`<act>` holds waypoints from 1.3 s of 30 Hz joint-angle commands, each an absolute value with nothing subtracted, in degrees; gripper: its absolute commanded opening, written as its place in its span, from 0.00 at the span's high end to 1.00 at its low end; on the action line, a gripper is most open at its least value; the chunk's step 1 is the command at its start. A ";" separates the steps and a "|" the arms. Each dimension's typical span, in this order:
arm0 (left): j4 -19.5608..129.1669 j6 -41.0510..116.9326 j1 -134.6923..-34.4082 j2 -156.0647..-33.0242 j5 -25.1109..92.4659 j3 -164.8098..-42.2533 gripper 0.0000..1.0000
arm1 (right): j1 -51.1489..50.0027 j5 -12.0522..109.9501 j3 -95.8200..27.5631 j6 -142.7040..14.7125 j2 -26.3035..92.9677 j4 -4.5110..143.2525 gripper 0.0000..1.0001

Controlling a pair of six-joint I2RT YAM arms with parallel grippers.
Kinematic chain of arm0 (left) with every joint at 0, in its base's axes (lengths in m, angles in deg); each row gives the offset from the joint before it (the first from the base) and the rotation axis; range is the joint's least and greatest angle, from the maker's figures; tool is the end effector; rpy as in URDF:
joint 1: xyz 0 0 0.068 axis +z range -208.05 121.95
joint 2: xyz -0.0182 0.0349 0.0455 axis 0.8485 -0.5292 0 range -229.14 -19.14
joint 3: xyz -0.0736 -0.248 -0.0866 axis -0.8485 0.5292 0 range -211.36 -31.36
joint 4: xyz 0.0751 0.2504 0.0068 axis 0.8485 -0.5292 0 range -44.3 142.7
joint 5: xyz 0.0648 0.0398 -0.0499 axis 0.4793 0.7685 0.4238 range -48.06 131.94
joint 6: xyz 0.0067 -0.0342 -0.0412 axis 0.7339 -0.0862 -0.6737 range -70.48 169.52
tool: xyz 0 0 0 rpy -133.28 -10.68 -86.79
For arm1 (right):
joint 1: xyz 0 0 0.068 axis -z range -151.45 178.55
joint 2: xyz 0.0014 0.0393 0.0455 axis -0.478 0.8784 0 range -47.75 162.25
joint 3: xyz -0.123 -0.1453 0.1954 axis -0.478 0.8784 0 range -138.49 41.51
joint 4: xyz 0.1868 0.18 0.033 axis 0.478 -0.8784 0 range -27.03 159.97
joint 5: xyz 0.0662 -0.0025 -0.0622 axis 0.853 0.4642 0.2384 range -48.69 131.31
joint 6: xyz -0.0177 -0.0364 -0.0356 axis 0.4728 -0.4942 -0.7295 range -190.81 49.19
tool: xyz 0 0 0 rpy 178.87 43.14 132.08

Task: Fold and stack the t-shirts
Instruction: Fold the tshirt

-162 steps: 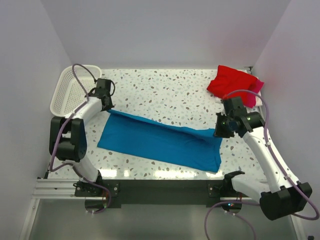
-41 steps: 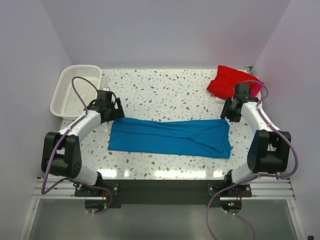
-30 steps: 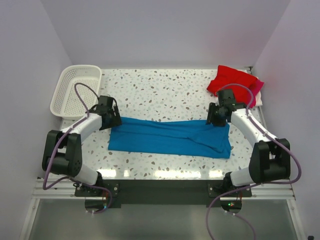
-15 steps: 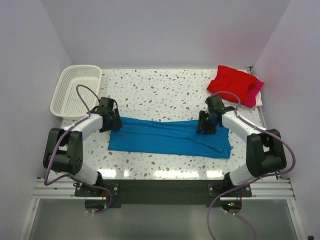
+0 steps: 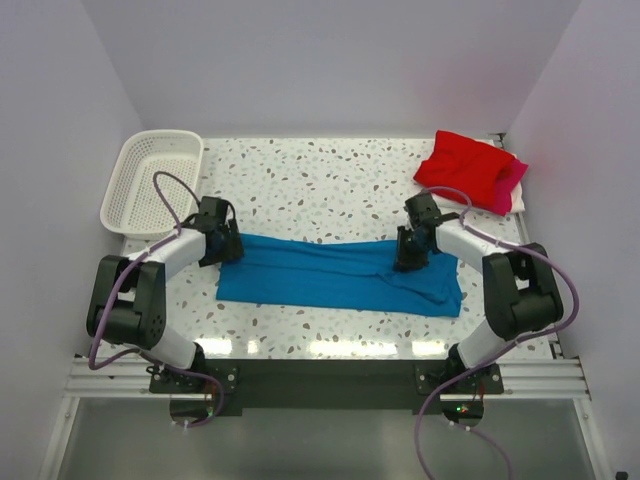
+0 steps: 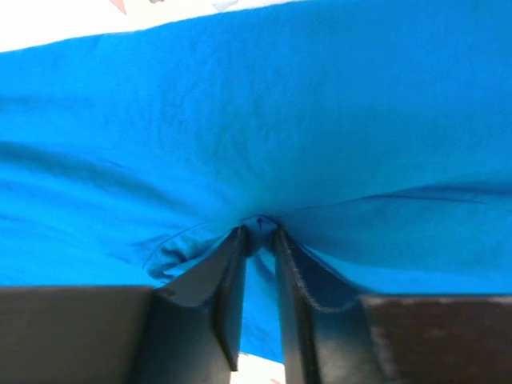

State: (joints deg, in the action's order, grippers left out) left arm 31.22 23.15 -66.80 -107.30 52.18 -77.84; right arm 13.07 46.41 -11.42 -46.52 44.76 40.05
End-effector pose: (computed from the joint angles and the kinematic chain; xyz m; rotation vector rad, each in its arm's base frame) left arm 0.2813 -0.0369 0.1619 -0.4606 2.6026 0.0354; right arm 0.2854 0.0823 0.1648 0.1938 2.8142 0.2917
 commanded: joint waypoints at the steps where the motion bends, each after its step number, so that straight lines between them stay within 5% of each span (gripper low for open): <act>1: 33.10 23.86 -66.49 -106.59 52.22 -77.77 0.30 | 12.21 45.79 -12.11 -46.82 44.10 41.06 0.77; 20: 33.28 24.38 -66.49 -107.65 52.05 -77.68 0.31 | 5.44 42.18 -7.90 -40.76 29.34 31.56 0.96; 29: 33.36 24.38 -66.49 -108.17 51.78 -77.51 0.32 | 0.35 42.27 -4.55 -37.33 27.13 29.80 0.87; 39: 33.36 24.47 -66.49 -108.52 51.87 -77.59 0.32 | -5.11 41.66 -6.66 -34.51 24.24 24.53 0.59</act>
